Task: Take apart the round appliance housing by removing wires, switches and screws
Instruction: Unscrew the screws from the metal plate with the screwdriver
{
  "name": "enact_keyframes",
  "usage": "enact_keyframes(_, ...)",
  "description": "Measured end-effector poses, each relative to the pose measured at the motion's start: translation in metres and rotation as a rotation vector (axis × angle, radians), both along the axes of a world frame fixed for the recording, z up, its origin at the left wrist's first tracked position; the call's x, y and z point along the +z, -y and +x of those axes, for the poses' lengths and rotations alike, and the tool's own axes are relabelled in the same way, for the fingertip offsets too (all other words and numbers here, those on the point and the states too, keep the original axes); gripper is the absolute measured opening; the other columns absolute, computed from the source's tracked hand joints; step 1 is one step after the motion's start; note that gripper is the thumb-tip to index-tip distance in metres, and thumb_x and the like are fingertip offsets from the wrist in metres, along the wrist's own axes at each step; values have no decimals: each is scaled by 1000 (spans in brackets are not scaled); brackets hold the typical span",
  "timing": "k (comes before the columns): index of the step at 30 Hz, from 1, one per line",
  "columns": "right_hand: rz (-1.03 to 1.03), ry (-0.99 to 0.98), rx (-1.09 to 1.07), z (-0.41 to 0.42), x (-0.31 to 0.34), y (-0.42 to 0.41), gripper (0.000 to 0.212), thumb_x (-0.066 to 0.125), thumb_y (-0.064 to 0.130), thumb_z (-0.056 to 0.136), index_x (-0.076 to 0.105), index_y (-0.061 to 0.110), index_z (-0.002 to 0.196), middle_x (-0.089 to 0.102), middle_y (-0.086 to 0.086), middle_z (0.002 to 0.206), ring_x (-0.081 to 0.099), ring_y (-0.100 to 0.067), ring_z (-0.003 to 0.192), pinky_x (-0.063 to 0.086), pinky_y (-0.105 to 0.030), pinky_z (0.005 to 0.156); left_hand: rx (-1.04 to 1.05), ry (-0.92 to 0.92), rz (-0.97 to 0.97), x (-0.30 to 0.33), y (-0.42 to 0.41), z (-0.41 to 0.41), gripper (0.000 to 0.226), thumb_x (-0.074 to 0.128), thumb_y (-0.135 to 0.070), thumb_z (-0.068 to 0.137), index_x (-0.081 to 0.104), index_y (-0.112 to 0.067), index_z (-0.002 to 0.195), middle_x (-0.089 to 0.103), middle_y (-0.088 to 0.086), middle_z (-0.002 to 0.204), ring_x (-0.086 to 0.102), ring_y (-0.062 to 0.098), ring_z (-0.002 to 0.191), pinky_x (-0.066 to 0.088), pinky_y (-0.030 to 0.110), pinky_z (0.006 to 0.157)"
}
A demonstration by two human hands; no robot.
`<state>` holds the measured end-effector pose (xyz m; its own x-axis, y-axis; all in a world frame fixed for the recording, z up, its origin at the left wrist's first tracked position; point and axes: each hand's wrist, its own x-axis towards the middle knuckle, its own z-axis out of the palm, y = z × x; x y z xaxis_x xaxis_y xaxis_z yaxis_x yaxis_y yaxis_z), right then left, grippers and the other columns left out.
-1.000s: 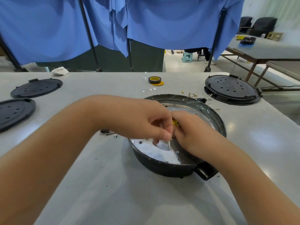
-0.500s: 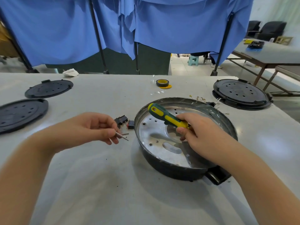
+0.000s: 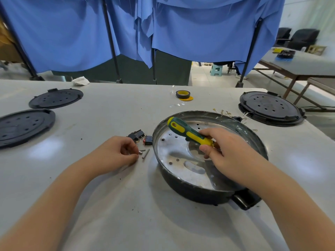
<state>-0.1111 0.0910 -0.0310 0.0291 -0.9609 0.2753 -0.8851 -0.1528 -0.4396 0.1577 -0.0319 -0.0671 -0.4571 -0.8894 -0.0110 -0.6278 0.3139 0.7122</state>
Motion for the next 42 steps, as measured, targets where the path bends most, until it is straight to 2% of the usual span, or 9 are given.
enact_keyframes(10,-55,-5,59,5,17,-10,23,62,14,82,56,25,100,47,13,92,48,-6,74,43,-28,65,-106,-74,-289,21,-32,-14,27,71,-6,76,61,-24,94,58,-7,87,53,-2,70,38,7,60)
enact_keyframes(14,94,-22,94,4,28,-15,17,61,19,77,51,32,81,47,12,71,45,-5,65,35,-23,58,-269,23,-349,25,-47,-15,58,74,-34,65,43,-38,113,40,-19,125,40,-7,114,33,3,89)
enact_keyframes(18,163,-25,173,1,31,-31,24,57,49,71,52,26,72,52,7,74,52,-10,71,45,-33,63,-319,15,-438,25,-60,-22,63,75,-61,58,47,-47,113,32,-32,131,25,-12,126,22,-2,96)
enact_keyframes(21,224,-48,198,-2,29,-46,51,59,70,60,54,21,73,51,6,80,54,-11,72,48,-36,64,-357,-35,-496,20,-63,-31,33,80,-49,63,66,-35,89,48,-23,124,32,-6,125,24,6,99)
enact_keyframes(25,231,-192,217,-5,22,-55,40,59,63,58,54,26,70,50,10,81,52,-6,74,47,-33,65,-329,-102,-445,18,-64,-36,22,84,-35,63,65,-32,72,59,-20,107,48,-1,113,32,7,92)
enact_keyframes(31,92,-212,244,-5,16,-56,10,66,28,74,59,21,70,58,6,70,53,-11,72,48,-38,66,-258,-134,-467,16,-62,-38,26,84,-35,63,68,-28,83,54,-16,119,48,-3,112,35,11,90)
enact_keyframes(36,34,-104,163,-8,25,-52,16,67,33,71,59,20,66,56,3,63,52,-11,65,47,-35,58,-106,-227,-494,9,-60,-38,70,81,-52,58,48,-30,116,41,-14,122,46,2,116,41,14,91)
enact_keyframes(39,36,-23,149,-9,32,-47,18,69,35,69,60,20,67,56,2,64,52,-8,62,43,-25,52,9,-253,-453,2,-59,-37,56,83,-51,61,42,-41,97,43,-14,104,48,-2,101,40,11,82)
enact_keyframes(42,42,27,147,-8,37,-42,20,77,32,72,61,22,68,57,0,63,55,-9,56,48,-32,51,-5,-209,-364,-7,-59,-39,29,79,-38,69,52,-31,76,54,-10,83,53,1,83,37,14,69)
